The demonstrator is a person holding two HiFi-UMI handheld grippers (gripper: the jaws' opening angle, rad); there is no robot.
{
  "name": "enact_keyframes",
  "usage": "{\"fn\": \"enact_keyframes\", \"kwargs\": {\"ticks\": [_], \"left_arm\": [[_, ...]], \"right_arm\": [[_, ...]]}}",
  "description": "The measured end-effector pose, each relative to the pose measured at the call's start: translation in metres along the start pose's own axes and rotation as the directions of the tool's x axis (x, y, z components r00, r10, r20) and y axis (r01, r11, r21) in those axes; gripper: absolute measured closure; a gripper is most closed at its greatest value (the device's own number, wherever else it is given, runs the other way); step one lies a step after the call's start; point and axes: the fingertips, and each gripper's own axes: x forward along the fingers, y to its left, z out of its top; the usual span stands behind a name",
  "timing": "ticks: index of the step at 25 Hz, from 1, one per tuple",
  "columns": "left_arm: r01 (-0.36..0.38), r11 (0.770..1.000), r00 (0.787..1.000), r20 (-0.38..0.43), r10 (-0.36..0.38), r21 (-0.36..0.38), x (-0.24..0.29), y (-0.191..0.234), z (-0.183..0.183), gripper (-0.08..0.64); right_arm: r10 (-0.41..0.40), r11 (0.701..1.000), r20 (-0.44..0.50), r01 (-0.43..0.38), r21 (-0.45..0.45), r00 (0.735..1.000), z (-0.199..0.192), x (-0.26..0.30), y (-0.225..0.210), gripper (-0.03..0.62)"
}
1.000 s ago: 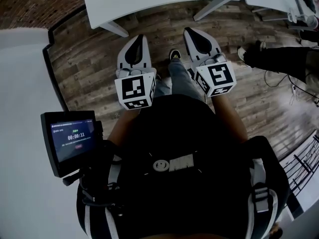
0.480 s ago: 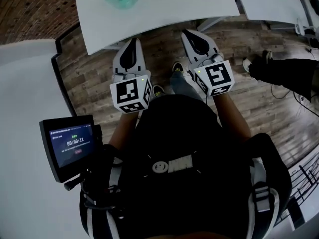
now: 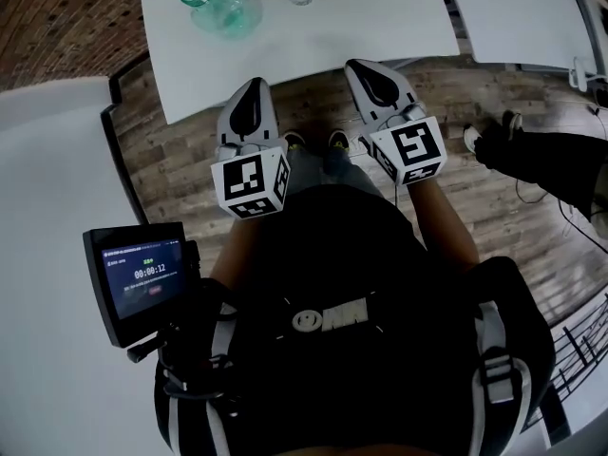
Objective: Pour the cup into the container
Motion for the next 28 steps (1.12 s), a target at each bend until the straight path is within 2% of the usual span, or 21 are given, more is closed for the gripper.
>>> {"fn": "enact_keyframes", "kwargs": {"ticks": [7,10,13,16,18,20,22,24,28], "left_arm": [[0.010,1.000,1.000,0.023,-0.010,0.005,0.007,0.011,0.002,0.563],[0.013,1.000,1.000,0.008,-0.013,-0.003,0.036,0.055,0.005,0.563],[0.006,1.000,1.000,-0.017,-0.006,-0.018,0.063,0.098,0.006,0.563],[-0.013,0.999,0.999,-0.032,0.012,-0.034,0.077,0.128,0.006,0.563],[-0.011,0.999,0.999,-0.034,0.010,-0.032,0.083,0.137,0.007,0.563],[0.000,1.000,0.999,-0.035,-0.001,-0.027,0.090,0.140,0.010,0.563],[0.004,1.000,0.999,-0.032,-0.005,-0.028,0.093,0.142,0.013,0.563],[-0.001,1.000,1.000,-0.025,0.000,-0.028,0.094,0.144,0.015,0.563],[-0.025,0.999,1.000,-0.015,0.024,-0.041,0.094,0.153,0.018,0.563]], "right_arm": [[0.014,1.000,-0.031,-0.014,-0.018,0.999,-0.002,0.010,-0.006,0.598],[0.016,0.999,-0.054,-0.019,-0.051,0.998,0.004,0.061,-0.012,0.598],[0.019,0.999,-0.095,-0.022,-0.031,0.995,0.001,0.106,-0.024,0.598],[0.039,0.999,-0.123,-0.040,-0.006,0.992,-0.005,0.133,-0.034,0.594],[0.024,1.000,-0.137,-0.026,-0.014,0.990,-0.008,0.138,-0.044,0.593],[0.006,0.999,-0.159,-0.011,-0.031,0.987,-0.012,0.139,-0.053,0.563],[-0.002,0.998,-0.182,-0.010,-0.067,0.983,-0.016,0.139,-0.059,0.500],[-0.002,0.995,-0.191,-0.017,-0.101,0.982,-0.019,0.138,-0.064,0.474],[0.020,0.993,-0.216,-0.044,-0.108,0.976,-0.032,0.141,-0.072,0.398]]}}
